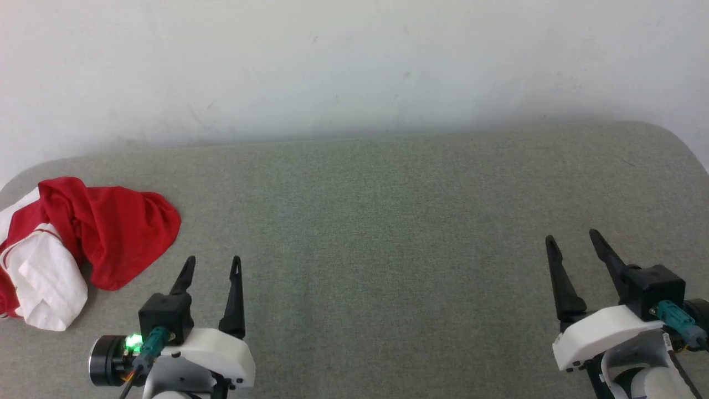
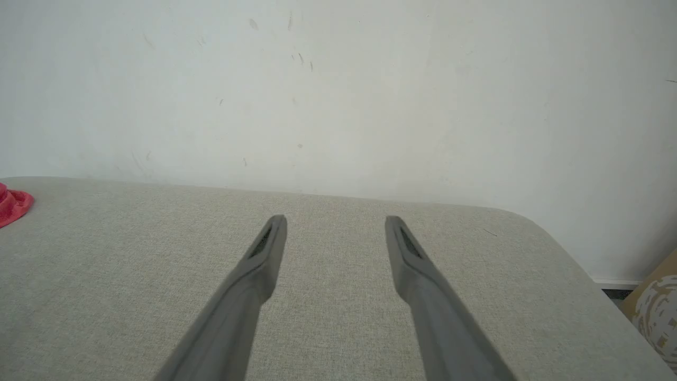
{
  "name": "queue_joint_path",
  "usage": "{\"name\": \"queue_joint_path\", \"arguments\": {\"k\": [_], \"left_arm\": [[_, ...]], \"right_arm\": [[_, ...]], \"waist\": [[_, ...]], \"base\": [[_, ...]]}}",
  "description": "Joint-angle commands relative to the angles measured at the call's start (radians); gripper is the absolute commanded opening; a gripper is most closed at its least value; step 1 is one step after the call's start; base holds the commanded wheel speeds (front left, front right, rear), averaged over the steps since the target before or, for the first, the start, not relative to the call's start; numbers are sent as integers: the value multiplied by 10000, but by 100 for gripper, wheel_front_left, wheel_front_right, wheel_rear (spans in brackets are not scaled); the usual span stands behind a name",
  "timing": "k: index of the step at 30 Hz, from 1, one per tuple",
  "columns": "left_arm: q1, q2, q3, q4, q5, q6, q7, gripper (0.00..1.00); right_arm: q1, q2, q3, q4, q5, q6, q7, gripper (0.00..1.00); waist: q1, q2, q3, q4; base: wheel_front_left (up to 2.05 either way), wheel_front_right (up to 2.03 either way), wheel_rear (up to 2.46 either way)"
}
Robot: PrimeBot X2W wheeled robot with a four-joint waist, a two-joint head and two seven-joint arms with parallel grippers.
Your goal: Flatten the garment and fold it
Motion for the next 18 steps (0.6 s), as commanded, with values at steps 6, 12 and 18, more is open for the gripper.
{"name": "queue_joint_path", "arguments": {"k": [6,12,18], "left_arm": [[113,-6,71,-3,-152,-82,-238,100],[141,-7,111,31,-241,-119,-363,100],[178,-8,123,69,-326,-144,-468,100]], "right_arm": [[45,8,-192,59,125,-4,-216,100],[50,10,-277,83,176,-5,-342,100],[57,11,-309,124,200,-5,-446,100]], "waist": [[0,0,3,73],[0,0,3,213],[0,0,-7,388]], "base": [[0,0,0],[0,0,0],[0,0,0]]}}
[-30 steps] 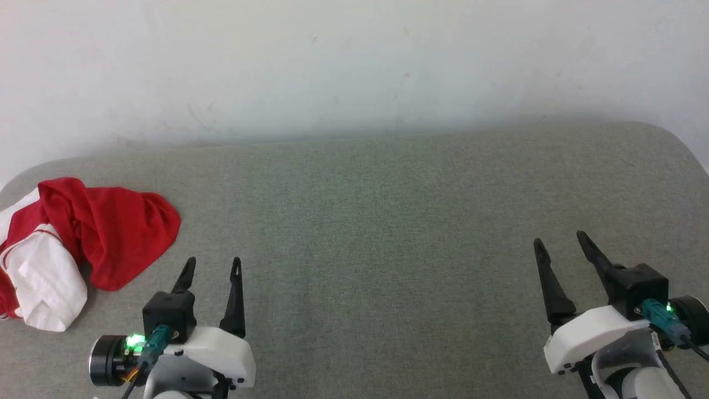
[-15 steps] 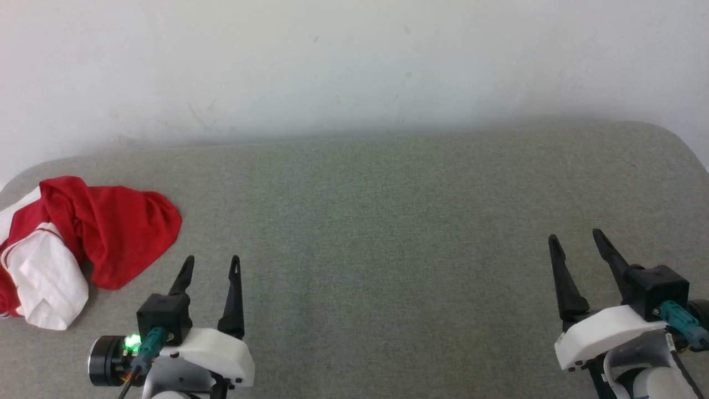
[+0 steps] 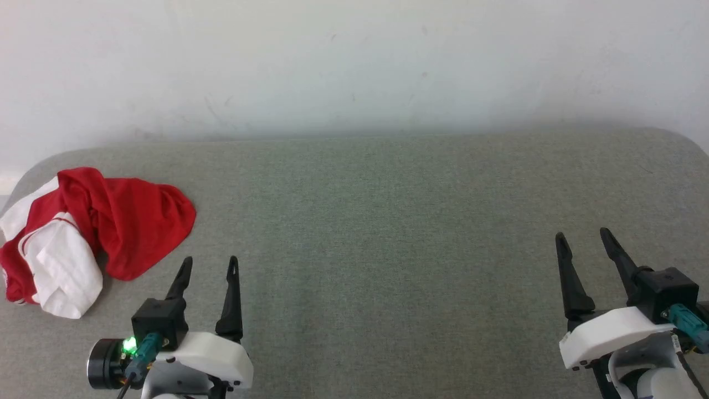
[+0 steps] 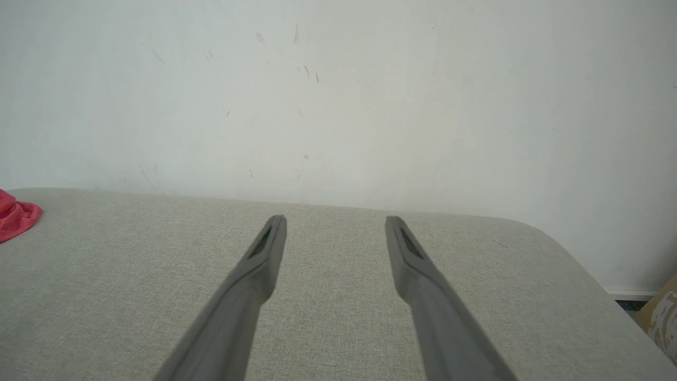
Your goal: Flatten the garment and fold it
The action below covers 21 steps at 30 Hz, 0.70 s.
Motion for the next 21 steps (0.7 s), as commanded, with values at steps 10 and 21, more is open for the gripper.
{"name": "queue_joint_path", "arguments": {"k": [10,21], "left_arm": [[154,-11,50,64,-250,-131,-258,100],[202,-13,99,116,-489,-170,-489,100]], "right_arm": [[10,15,-138,102,131,-7,-283,100],[-16,18,-245,152,85,-9,-513,100]], "waist": [[0,0,49,542],[0,0,165,1295]], "base": [[0,0,0],[0,0,0]]}}
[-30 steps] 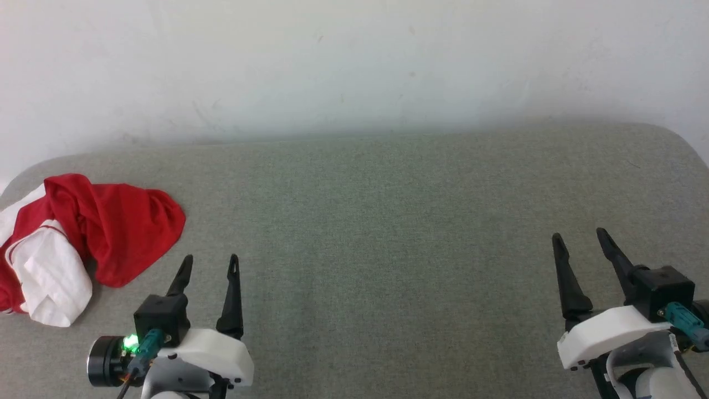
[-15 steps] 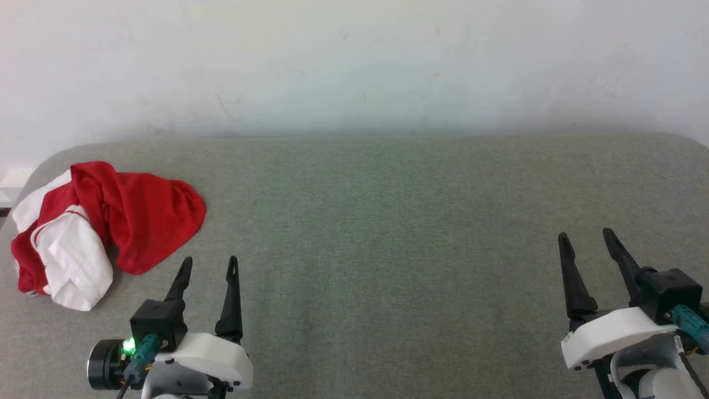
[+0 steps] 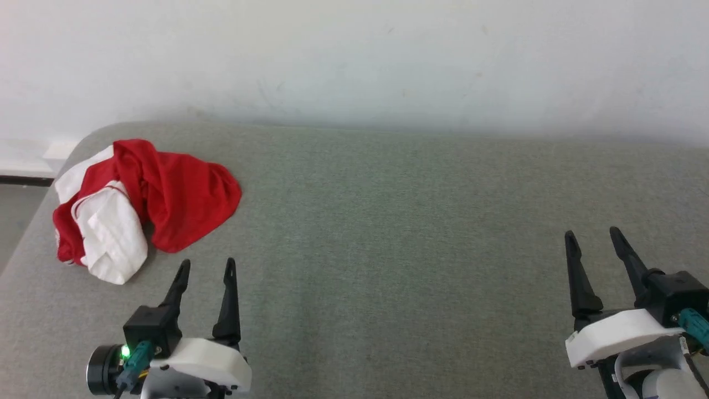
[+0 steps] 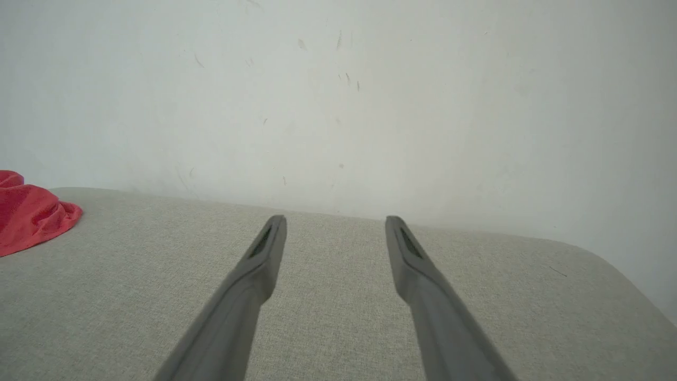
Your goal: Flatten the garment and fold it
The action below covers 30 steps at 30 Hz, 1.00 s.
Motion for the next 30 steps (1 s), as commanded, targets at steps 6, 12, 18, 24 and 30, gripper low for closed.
{"name": "queue_joint_path", "arguments": {"k": [6,12,18,24,30], "left_arm": [[152,-15,10,25,-202,-46,-194,100],[182,-16,5,57,-391,-28,-320,100],[216,-18,23,101,-566,-27,-445,100],[211,-19,20,153,-731,-39,-571,100],[252,-21,-12,241,-893,-54,-696,100]], "right_arm": [[-30,18,-47,59,-1,-10,-212,100],[-82,20,51,189,-47,-10,-338,100],[-177,22,248,305,-91,-11,-463,100],[-208,24,393,399,-136,-12,-589,100],[-238,26,472,513,-148,-13,-713,100]], "waist": [[0,0,104,613],[0,0,172,1125],[0,0,237,1603],[0,0,295,2100],[0,0,346,2623]], "base": [[0,0,0],[0,0,0],[0,0,0],[0,0,0],[0,0,0]]}}
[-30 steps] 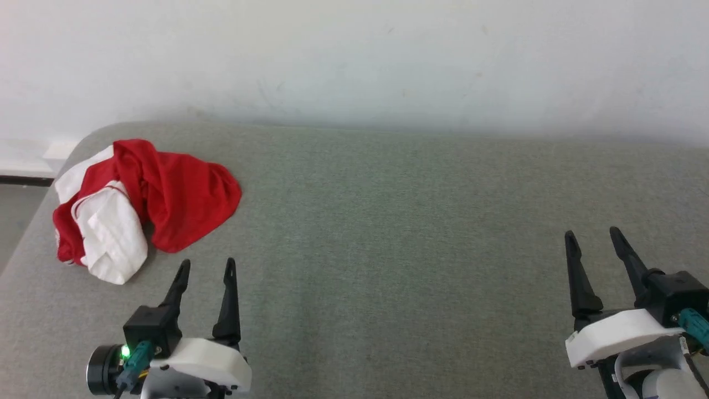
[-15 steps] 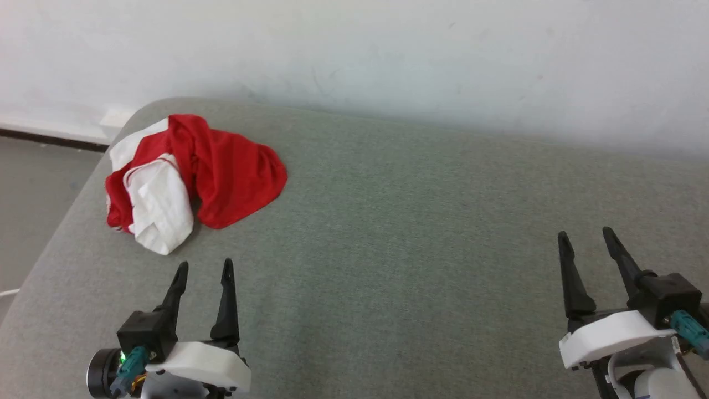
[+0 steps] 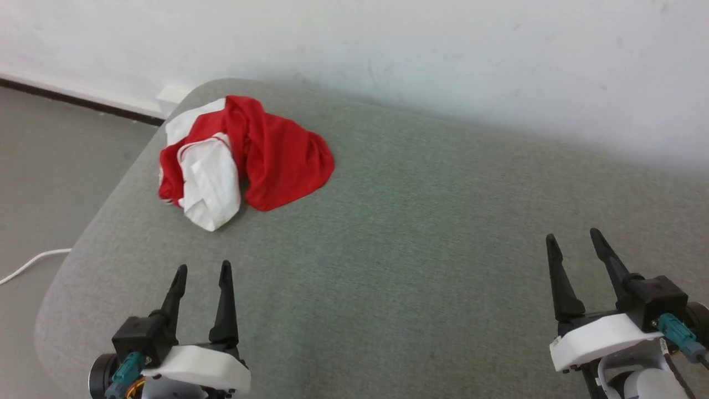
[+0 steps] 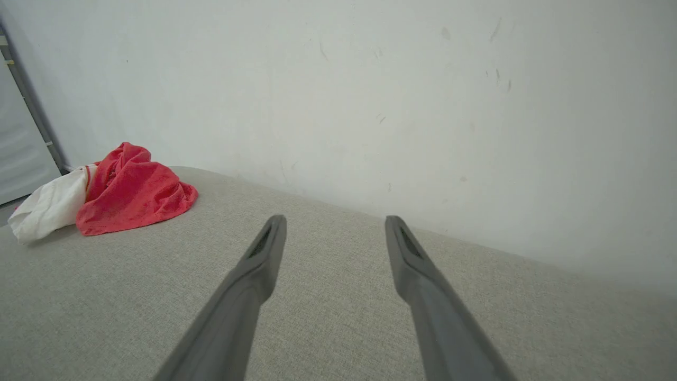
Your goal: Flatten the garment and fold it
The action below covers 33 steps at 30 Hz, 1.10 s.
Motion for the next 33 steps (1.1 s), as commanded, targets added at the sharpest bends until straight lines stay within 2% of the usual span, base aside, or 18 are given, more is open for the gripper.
{"name": "queue_joint_path", "arguments": {"k": [1,19,33], "left_arm": [[137,-19,7,42,-102,-52,-107,100],[274,-23,-20,96,-637,-75,-483,100],[367,-27,-17,177,-911,-157,-776,100]], "right_arm": [[-141,20,14,55,-57,-13,-113,100],[-285,26,143,256,-175,-16,-489,100],[-313,30,153,431,-149,-18,-781,100]], "waist": [[0,0,48,315],[0,0,203,1737],[0,0,242,2330]], "base": [[0,0,0],[0,0,0],[0,0,0]]}}
